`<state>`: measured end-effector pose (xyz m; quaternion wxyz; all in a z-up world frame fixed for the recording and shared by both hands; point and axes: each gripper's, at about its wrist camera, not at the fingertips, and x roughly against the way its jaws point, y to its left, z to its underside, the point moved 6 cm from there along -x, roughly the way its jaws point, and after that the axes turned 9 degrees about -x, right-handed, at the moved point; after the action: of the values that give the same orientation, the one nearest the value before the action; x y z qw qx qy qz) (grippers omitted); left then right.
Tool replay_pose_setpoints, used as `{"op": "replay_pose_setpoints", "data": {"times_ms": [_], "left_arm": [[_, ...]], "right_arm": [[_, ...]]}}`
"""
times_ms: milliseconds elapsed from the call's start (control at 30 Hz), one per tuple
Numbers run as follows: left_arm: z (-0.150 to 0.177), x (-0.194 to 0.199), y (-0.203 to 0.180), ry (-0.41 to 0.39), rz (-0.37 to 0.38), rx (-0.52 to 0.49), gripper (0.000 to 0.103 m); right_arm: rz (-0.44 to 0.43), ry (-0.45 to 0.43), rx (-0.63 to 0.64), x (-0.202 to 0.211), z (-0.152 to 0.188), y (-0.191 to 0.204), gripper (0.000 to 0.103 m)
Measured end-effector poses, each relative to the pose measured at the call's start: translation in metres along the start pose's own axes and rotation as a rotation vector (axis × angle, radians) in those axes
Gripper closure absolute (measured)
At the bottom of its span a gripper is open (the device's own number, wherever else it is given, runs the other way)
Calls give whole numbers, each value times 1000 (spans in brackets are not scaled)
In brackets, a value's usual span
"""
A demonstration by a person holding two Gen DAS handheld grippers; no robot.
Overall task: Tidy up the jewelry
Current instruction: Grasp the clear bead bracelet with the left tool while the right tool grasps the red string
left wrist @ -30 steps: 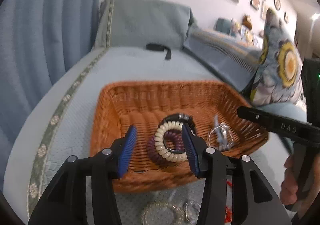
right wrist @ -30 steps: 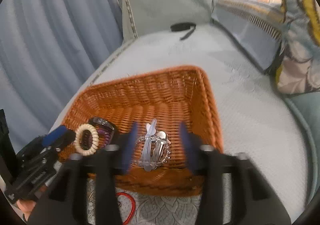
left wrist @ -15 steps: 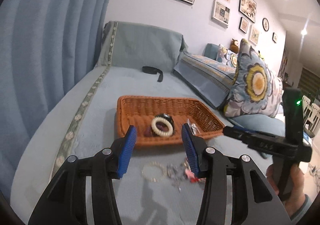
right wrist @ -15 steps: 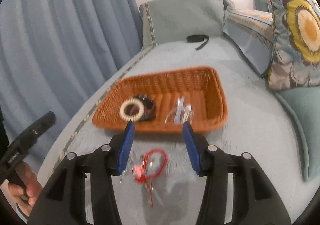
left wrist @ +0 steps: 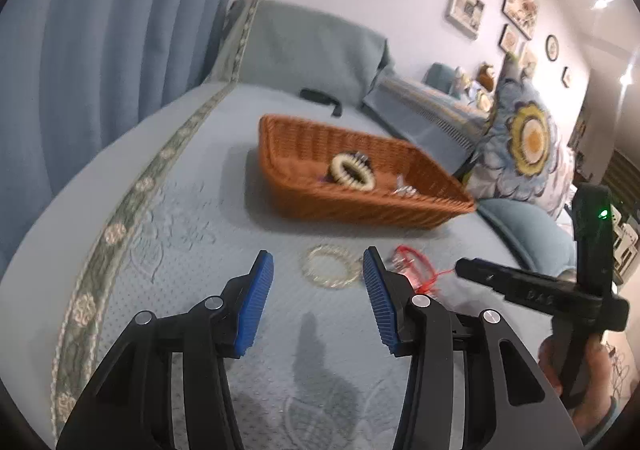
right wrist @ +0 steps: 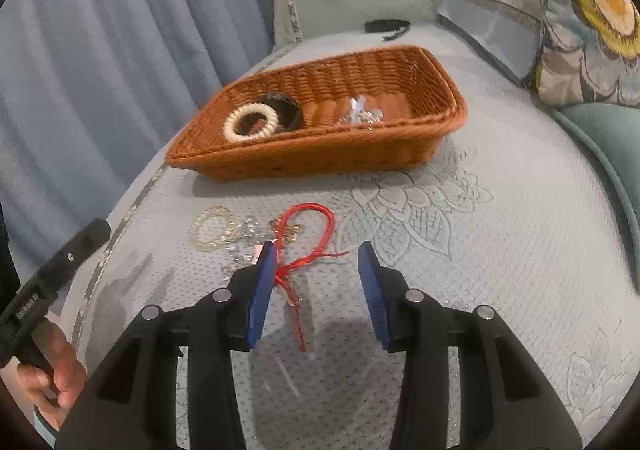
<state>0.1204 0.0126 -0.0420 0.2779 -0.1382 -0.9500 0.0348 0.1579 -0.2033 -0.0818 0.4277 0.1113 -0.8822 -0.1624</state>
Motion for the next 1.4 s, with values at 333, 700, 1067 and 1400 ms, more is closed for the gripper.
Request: {"op": "replay_pose_setpoints", "data": {"times_ms": [333,700,1067,1400], "left_arm": [[8,-26,13,72,1,35,59],[0,-87,0,248,-32,-70,56],[6,-93,-4,298,-107,-131,95],[24,-55,-7,241,-84,-100,96]], "right_arm": [[79,59,-17,-36,-13,8,64],[207,66,125,-50,-4,18,75],[235,55,231,-29,21,18,100],[158,24,139,-6,23,-8,100]]}}
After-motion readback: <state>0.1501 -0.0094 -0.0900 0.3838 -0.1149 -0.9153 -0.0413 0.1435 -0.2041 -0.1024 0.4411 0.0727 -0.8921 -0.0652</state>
